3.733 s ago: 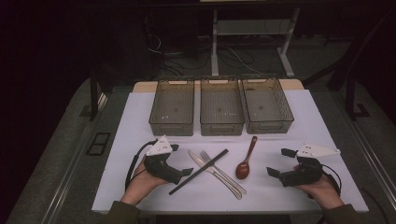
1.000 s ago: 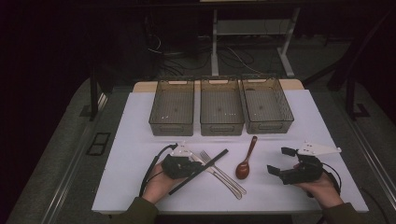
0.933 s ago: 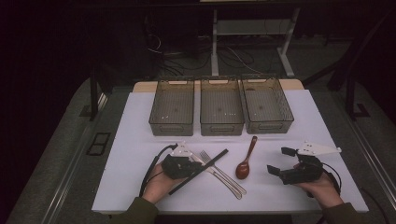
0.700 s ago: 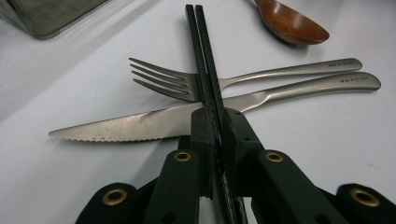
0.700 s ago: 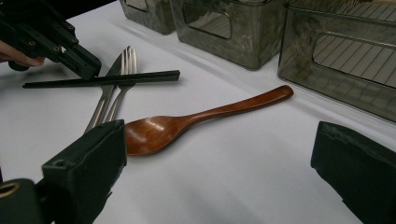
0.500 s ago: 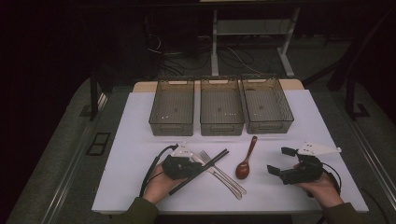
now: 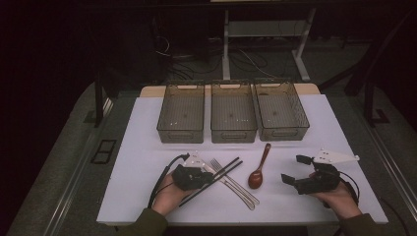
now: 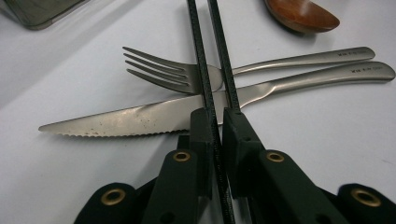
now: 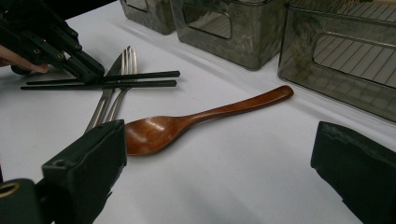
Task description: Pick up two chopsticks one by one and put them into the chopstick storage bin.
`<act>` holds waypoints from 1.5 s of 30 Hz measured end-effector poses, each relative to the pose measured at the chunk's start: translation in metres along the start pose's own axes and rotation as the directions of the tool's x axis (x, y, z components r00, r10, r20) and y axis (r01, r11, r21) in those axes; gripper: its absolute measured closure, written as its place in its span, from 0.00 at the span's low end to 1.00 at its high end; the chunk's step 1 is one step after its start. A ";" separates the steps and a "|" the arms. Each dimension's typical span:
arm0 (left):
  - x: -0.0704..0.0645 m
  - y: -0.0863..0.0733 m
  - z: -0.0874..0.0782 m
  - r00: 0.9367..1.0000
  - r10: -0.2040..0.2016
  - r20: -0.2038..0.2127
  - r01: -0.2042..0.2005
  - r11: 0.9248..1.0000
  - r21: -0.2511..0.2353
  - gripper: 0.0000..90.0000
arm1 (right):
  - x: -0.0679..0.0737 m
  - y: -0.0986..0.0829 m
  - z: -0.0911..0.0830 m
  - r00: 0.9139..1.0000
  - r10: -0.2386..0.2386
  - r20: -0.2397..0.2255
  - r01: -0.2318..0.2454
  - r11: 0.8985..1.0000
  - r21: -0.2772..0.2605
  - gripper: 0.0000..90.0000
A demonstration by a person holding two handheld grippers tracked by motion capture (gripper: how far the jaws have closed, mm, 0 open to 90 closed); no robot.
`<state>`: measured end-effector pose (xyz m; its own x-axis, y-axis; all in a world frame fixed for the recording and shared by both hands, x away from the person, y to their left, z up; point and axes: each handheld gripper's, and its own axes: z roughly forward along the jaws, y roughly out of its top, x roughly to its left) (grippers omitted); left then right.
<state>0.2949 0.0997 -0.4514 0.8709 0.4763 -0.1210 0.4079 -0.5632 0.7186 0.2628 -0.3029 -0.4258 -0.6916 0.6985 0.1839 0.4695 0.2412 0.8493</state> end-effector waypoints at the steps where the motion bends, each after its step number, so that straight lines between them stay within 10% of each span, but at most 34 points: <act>1: 0.000 0.000 0.000 1.000 0.000 -0.001 0.000 1.000 -0.001 0.92 | 0.000 0.000 0.000 1.000 0.000 -0.001 0.000 1.000 -0.001 0.03; 45: 0.003 0.009 -0.027 0.999 -0.023 0.030 0.024 0.998 -0.051 0.94 | 0.005 -0.015 0.014 0.999 -0.032 0.000 0.032 0.997 0.071 0.03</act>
<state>0.2936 0.1144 -0.4264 0.8692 0.4686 -0.1577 0.4143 -0.5162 0.7496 0.2601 -0.2939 -0.4447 -0.7063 0.6904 0.1563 0.4846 0.3106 0.8177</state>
